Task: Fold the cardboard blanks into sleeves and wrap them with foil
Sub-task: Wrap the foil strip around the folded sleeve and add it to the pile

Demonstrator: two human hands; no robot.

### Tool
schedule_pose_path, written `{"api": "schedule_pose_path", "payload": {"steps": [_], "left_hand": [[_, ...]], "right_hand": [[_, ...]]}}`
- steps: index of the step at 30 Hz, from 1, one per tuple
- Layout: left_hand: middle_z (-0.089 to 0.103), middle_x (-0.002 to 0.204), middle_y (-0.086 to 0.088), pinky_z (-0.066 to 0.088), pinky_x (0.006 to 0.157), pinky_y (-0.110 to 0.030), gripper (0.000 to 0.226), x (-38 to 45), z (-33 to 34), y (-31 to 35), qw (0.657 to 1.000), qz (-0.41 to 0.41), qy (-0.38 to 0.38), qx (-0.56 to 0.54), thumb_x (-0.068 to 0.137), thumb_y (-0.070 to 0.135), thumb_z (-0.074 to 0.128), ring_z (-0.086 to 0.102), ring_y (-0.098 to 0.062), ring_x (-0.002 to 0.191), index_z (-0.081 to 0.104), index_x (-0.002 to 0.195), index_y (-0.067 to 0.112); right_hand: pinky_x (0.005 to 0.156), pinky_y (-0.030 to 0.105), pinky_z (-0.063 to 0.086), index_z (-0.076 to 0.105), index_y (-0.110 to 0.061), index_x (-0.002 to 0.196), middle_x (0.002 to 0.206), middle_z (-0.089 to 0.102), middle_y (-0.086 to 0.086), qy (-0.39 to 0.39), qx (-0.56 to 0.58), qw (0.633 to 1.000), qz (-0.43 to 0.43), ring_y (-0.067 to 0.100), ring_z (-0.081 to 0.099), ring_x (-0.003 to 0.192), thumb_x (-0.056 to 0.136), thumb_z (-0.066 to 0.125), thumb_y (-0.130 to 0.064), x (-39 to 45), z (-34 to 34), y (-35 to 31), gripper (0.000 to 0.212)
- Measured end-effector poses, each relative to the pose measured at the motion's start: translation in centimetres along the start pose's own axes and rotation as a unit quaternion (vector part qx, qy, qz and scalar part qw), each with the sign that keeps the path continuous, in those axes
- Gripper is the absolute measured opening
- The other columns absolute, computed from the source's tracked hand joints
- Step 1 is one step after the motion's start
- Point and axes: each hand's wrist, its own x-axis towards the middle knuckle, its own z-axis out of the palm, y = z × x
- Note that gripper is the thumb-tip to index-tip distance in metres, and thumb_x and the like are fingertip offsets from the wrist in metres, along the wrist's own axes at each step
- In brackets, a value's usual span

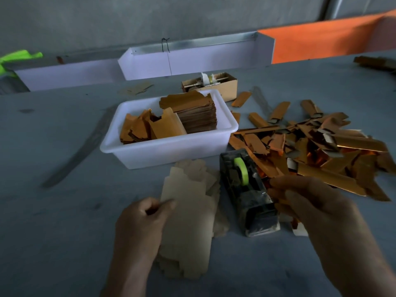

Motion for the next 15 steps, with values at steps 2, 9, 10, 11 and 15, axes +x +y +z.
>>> {"api": "schedule_pose_path", "payload": {"steps": [2, 9, 10, 11, 15], "left_hand": [[0.053, 0.054, -0.003, 0.048, 0.063, -0.043, 0.019, 0.1, -0.2, 0.1, 1.0, 0.011, 0.002, -0.021, 0.078, 0.032, 0.074, 0.048, -0.017, 0.057, 0.064, 0.07, 0.018], [0.065, 0.066, -0.001, 0.042, 0.065, -0.033, 0.026, -0.9, -1.2, 2.2, 0.983, 0.01, -0.016, -0.182, 0.079, 0.041, 0.071, 0.055, -0.009, 0.066, 0.069, 0.076, 0.016], [0.067, 0.074, -0.014, 0.042, 0.069, -0.036, 0.037, -1.2, -1.4, 2.6, 0.971, -0.01, -0.052, -0.234, 0.075, 0.043, 0.074, 0.057, -0.019, 0.073, 0.067, 0.077, 0.007], [0.067, 0.083, -0.024, 0.042, 0.073, -0.04, 0.044, -1.5, -1.5, 3.0, 0.958, -0.026, -0.082, -0.274, 0.07, 0.045, 0.074, 0.058, -0.025, 0.077, 0.067, 0.078, 0.002], [0.071, 0.087, -0.024, 0.049, 0.075, -0.04, 0.043, -3.1, -1.3, 4.6, 0.925, -0.054, -0.155, -0.343, 0.063, 0.041, 0.067, 0.065, -0.028, 0.077, 0.072, 0.081, 0.002]], "right_hand": [[0.07, 0.022, 0.047, 0.07, -0.025, 0.087, 0.085, 0.073, -0.009, -0.003, 0.0, 1.0, -0.002, 0.004, 0.068, 0.078, 0.089, 0.052, -0.002, 0.0, 0.0, 0.0, 0.03], [0.062, 0.017, 0.054, 0.069, -0.025, 0.085, 0.084, 0.073, -0.008, -0.01, 0.011, 1.0, -0.022, 0.004, 0.068, 0.079, 0.088, 0.051, 0.0, -0.2, 0.2, -0.5, 0.032], [0.061, 0.016, 0.054, 0.069, -0.025, 0.085, 0.084, 0.073, -0.007, -0.016, 0.004, 0.999, -0.029, 0.005, 0.068, 0.079, 0.088, 0.051, 0.0, -0.3, 0.3, -0.7, 0.031], [0.062, 0.018, 0.055, 0.07, -0.025, 0.086, 0.083, 0.073, -0.007, -0.027, -0.004, 0.999, -0.033, 0.005, 0.068, 0.079, 0.088, 0.052, 0.0, -0.5, 0.5, -0.8, 0.031], [0.06, 0.021, 0.056, 0.069, -0.029, 0.089, 0.08, 0.073, -0.01, -0.092, -0.017, 0.995, -0.039, 0.005, 0.069, 0.072, 0.086, 0.057, -0.017, -1.6, 1.9, -1.5, 0.017]]}}
